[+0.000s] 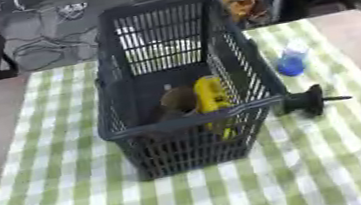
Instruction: Pick up objects on the table and place them in the box.
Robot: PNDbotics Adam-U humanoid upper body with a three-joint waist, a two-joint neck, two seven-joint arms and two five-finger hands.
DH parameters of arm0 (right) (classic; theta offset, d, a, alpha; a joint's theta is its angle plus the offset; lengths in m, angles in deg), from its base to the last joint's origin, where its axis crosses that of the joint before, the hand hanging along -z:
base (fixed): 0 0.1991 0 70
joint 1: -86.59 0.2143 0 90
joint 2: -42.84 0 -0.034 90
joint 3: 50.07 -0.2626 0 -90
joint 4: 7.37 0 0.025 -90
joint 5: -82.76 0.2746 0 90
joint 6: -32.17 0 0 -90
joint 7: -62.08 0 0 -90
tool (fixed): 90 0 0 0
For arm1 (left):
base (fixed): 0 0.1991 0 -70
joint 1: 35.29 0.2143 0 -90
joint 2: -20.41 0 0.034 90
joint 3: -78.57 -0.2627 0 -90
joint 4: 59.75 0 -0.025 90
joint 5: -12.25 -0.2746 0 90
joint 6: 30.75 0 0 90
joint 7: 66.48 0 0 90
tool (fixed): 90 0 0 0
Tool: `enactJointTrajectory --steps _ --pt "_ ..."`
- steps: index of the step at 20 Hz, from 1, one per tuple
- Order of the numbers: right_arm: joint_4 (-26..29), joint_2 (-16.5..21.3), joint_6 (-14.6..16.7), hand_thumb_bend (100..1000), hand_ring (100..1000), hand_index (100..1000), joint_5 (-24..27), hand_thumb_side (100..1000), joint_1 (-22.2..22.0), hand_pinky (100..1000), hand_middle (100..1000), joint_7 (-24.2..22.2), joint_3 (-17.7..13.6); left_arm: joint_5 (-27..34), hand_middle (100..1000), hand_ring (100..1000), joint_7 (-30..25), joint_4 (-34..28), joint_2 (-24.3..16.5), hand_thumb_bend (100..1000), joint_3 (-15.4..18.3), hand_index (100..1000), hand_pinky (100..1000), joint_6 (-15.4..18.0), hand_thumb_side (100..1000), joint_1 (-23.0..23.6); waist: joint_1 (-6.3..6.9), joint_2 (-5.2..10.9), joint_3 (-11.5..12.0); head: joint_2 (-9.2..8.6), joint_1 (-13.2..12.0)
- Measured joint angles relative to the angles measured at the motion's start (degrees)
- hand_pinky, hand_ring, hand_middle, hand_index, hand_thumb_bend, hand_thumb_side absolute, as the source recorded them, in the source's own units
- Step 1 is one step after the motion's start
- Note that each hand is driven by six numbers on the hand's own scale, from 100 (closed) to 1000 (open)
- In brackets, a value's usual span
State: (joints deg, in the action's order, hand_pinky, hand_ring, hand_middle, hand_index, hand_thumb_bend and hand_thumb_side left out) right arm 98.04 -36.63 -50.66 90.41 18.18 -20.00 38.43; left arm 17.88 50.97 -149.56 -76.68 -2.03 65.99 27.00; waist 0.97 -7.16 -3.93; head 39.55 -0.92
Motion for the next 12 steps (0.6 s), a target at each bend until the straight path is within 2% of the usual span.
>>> enactJointTrajectory --steps 12 --pt "0.03 0.00 0.10 100 783 977 0.18 703 -0.22 618 755 -0.10 -0.06 -0.01 751 696 -0.48 -2.11 0.81 708 -0.10 831 561 0.09 924 0.49 -0.06 0.00 0.10 -0.02 0.00"
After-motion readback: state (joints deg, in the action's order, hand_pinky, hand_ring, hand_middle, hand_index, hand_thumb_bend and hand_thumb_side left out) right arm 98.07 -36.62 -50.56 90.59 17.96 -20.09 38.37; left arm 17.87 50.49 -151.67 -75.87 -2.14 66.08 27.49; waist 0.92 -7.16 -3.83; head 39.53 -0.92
